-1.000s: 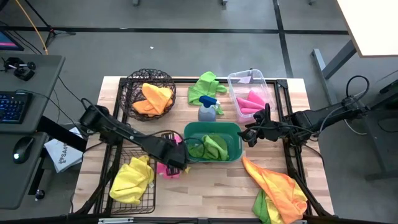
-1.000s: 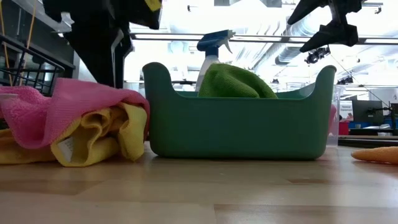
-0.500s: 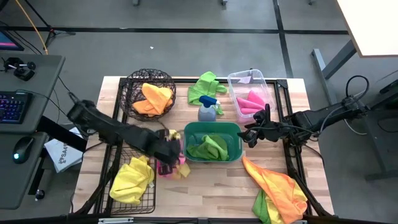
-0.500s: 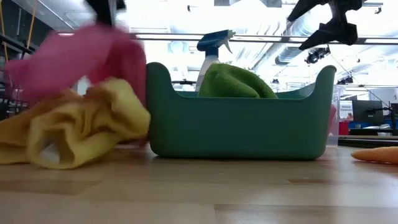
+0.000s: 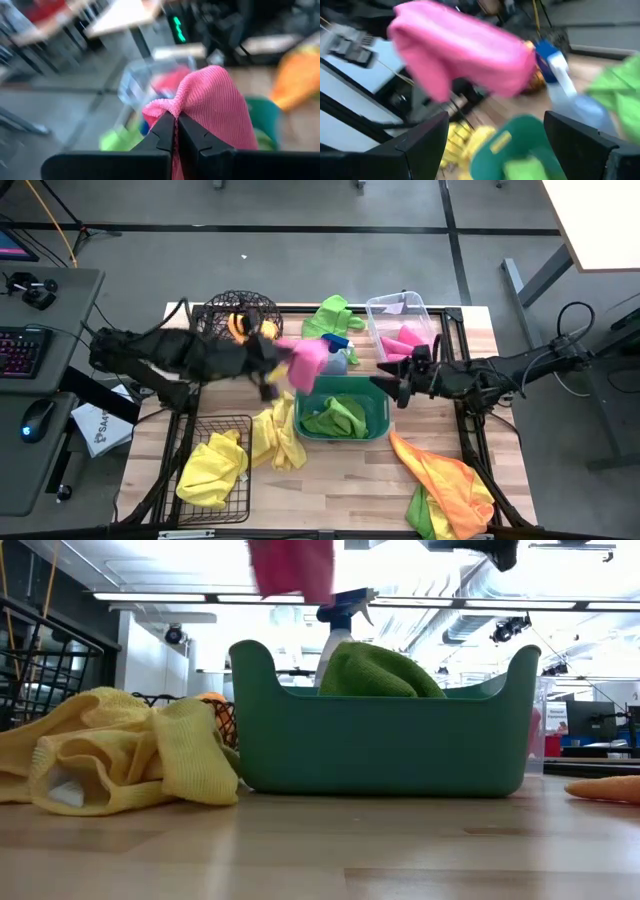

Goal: Sort microfiber towel by color & place in baskets
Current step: Put the pink towel into the transparent bin

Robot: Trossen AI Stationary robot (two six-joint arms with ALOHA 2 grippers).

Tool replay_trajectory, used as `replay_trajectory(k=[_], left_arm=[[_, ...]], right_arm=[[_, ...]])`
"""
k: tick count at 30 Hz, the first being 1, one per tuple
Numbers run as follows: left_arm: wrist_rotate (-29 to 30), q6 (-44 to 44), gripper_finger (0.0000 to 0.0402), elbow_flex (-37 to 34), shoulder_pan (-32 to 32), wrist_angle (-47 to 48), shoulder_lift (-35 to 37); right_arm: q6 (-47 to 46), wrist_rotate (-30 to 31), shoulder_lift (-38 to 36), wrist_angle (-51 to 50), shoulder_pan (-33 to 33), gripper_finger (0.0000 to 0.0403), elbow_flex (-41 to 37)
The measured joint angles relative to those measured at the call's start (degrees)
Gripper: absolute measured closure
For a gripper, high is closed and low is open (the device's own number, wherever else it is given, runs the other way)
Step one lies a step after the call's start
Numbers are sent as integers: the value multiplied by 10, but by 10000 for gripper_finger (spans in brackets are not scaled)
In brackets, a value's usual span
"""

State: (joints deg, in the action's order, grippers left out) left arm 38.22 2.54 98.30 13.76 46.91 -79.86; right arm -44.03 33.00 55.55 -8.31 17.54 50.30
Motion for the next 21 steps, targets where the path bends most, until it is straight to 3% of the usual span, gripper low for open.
replay_trajectory(k=[4,8,15,21], left_arm=[[-23,131,401,0,-72,-144,-8],[-82,210,401,0,-148,-286,-23],[-202,160,401,0,-265,-408,-83],[-217,141,401,-1,-295,-408,-158]], right_arm=[[37,0,0,74,-9,80,0],[57,0,0,116,-20,80,0],[81,0,0,125,-59,80,0],[122,-3,0,120,-135,80,0]])
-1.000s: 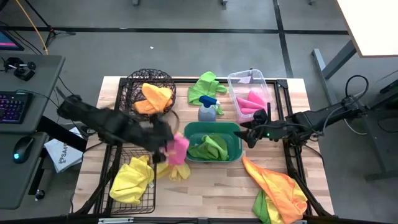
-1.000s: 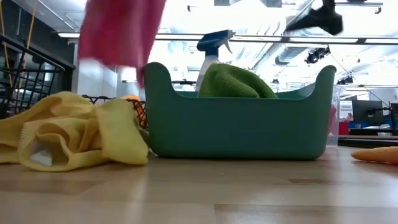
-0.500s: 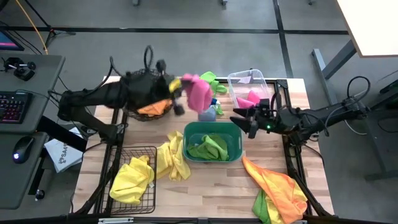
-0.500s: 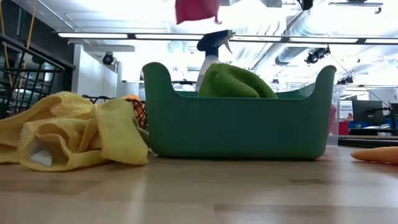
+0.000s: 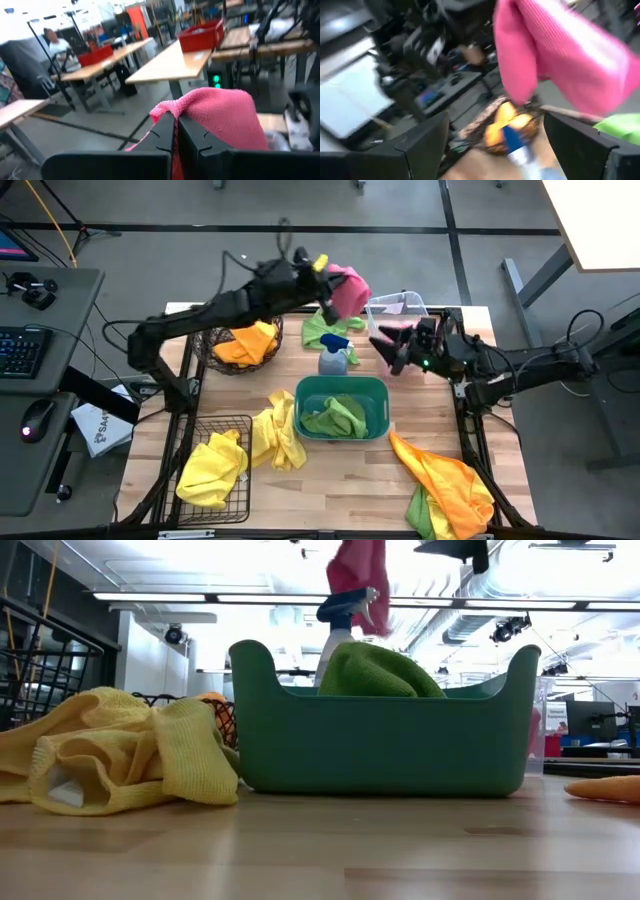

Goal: Sort microfiber towel by color & place in baskets
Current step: Put the pink towel into the transparent bin

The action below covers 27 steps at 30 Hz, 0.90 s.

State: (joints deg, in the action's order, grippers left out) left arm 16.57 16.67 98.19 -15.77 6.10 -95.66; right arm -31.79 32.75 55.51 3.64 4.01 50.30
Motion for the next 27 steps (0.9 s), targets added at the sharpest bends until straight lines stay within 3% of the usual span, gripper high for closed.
replay_trajectory(k=[10,14,20,27], left_arm=[[-6,-34,401,0,-11,-35,-64],[-6,-35,401,0,-12,-35,-74],[-10,-34,401,1,-15,-69,-90],[-30,-41,401,1,-13,-62,-99]], right_arm=[[232,-70,0,-14,-141,80,0],[257,-75,0,-14,-177,80,0],[291,-144,20,-6,-204,80,0],[292,-104,67,19,-205,80,0]])
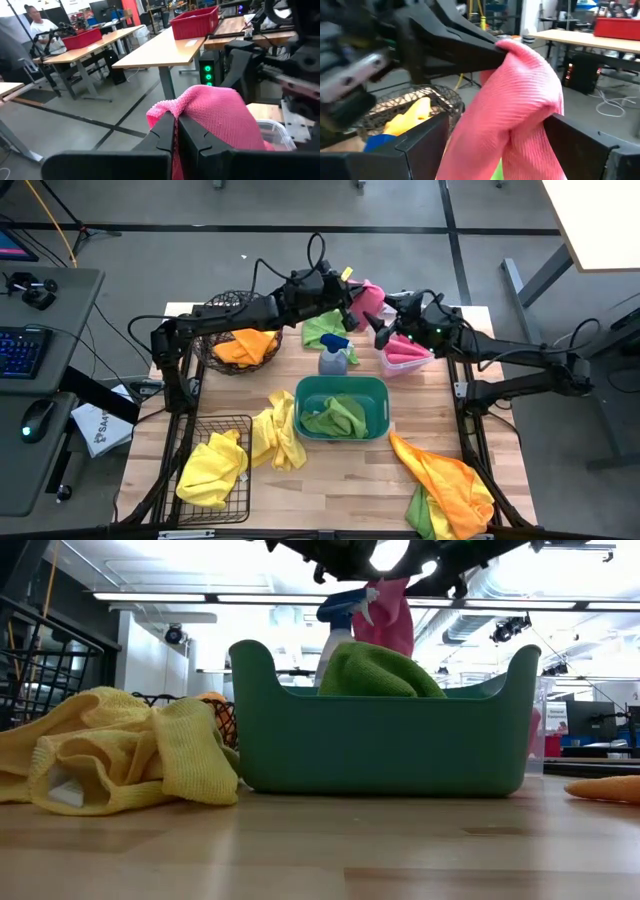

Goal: Sort microfiber towel by color & place in baskets
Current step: Put the pink towel into the transparent bin

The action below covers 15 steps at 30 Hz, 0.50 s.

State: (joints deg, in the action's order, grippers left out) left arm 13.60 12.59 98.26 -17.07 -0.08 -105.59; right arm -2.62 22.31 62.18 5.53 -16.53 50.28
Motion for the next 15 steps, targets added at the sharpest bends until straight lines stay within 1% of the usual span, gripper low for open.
replay_trajectory(k=[5,9,11,15], left_arm=[[-11,-4,401,0,5,5,2],[-12,5,401,0,11,29,12],[-13,9,401,0,12,39,15],[-44,10,401,0,14,62,20]], right_arm=[[2,25,10,16,0,80,0],[33,36,4,16,0,80,0],[48,31,-1,21,0,80,0],[87,-4,-4,19,1,80,0]])
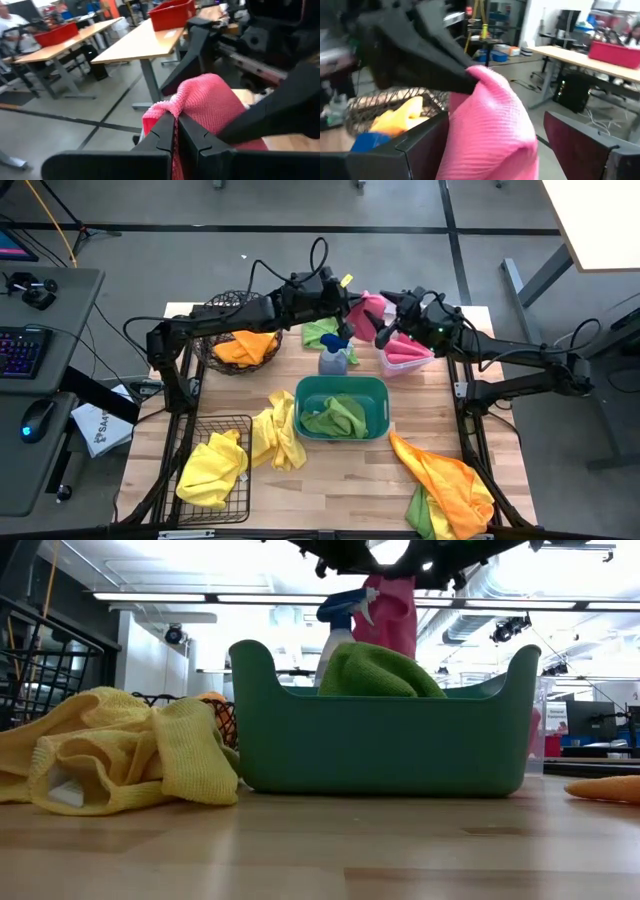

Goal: Sort microfiber towel by color & place in baskets
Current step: Put the pink towel into the transparent bin

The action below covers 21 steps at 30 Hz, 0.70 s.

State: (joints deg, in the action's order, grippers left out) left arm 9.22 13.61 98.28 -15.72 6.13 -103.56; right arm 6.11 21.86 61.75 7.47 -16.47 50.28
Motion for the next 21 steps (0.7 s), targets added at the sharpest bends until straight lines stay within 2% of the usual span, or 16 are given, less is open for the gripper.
replay_trajectory(k=[3,10,13,16,21], left_arm=[[-27,12,401,0,2,25,7],[-27,18,401,0,5,14,15],[-27,10,401,0,5,12,15],[-27,-6,401,0,9,13,15],[-27,-31,399,0,13,13,15]], right_arm=[[18,-19,-3,-5,0,80,0],[-11,-57,-4,-19,0,81,0],[-35,-59,-3,-28,0,102,0],[-57,-69,-3,-27,0,168,0],[-80,-82,-5,-32,0,367,0]])
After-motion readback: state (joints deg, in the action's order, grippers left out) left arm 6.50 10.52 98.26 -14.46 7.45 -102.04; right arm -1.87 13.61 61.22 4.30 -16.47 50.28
